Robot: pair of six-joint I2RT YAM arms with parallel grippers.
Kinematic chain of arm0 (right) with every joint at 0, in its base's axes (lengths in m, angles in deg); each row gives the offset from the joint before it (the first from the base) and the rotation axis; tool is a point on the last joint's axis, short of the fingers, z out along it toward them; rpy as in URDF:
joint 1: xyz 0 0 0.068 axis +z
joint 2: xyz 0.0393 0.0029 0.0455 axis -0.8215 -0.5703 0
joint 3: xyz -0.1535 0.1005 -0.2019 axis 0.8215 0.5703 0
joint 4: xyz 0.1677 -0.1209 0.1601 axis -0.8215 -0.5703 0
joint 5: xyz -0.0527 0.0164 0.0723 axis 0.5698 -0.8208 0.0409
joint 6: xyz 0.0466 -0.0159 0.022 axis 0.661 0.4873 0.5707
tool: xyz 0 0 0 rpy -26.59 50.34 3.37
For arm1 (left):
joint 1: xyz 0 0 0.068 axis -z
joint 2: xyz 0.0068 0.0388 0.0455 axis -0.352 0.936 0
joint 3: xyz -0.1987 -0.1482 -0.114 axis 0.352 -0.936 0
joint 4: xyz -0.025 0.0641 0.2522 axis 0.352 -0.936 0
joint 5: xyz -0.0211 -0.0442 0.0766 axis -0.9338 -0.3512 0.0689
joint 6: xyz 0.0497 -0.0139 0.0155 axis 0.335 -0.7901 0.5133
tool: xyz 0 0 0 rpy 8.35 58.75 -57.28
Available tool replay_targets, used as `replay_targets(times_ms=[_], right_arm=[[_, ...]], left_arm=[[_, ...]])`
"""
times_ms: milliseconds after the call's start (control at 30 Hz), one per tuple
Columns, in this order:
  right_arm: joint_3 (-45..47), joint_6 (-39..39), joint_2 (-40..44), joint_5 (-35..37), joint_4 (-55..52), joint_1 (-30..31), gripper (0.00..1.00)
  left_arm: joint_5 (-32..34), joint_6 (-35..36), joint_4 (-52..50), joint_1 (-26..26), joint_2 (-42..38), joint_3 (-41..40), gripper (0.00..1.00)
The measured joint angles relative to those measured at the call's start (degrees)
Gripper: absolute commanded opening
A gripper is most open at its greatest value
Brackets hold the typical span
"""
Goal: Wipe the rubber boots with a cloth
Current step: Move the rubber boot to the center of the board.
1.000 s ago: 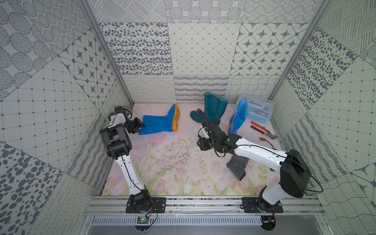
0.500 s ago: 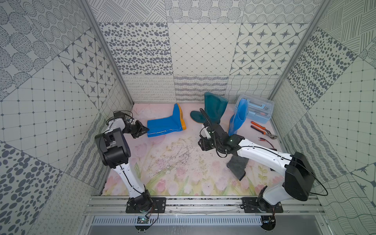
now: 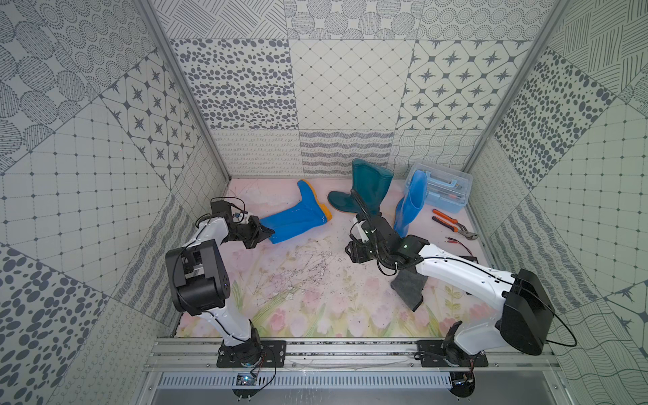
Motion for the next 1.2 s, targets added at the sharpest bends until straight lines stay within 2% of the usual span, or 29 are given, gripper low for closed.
replay_targets(times_ms=[200,400,500,633,800,933,1133,1200], right_arm=[[-0.63,0.37,0.15,0.00,-2.05,0.02,0.63],[-7.28,0.46,-1.42,0.02,-7.26,1.22,0.65],[-13.99,0.00,-5.95,0.00,-9.11,2.71,0.68],[-26.18,-1.75,-17.35,-0.07,-11.34,4.28,0.70],[-42.97,-5.22,-33.66,1.27,-14.75,4.76,0.75],[-54.88,-8.07,-44.22,2.86,-18.47,4.15,0.77],[-65.33,-12.15,-54.10,1.16,-22.23,2.93,0.75],[-67.45,-13.29,-56.17,-0.31,-23.30,2.60,0.71]], left_arm=[[1.73,1.14,-2.34,1.70,-11.28,-5.97,0.00],[3.58,2.95,-9.27,1.51,-27.23,-14.36,0.00],[5.16,3.93,-14.01,0.87,-34.21,-17.09,0.00],[7.74,4.46,-19.43,-0.76,-40.15,-19.19,0.00],[9.60,2.43,-20.96,-2.21,-39.71,-20.46,0.00],[11.74,-0.33,-21.11,-2.38,-35.87,-20.31,0.00],[14.58,-1.07,-21.44,-2.36,-28.57,-17.64,0.00],[15.43,-1.05,-21.40,-2.36,-27.06,-17.14,0.00]])
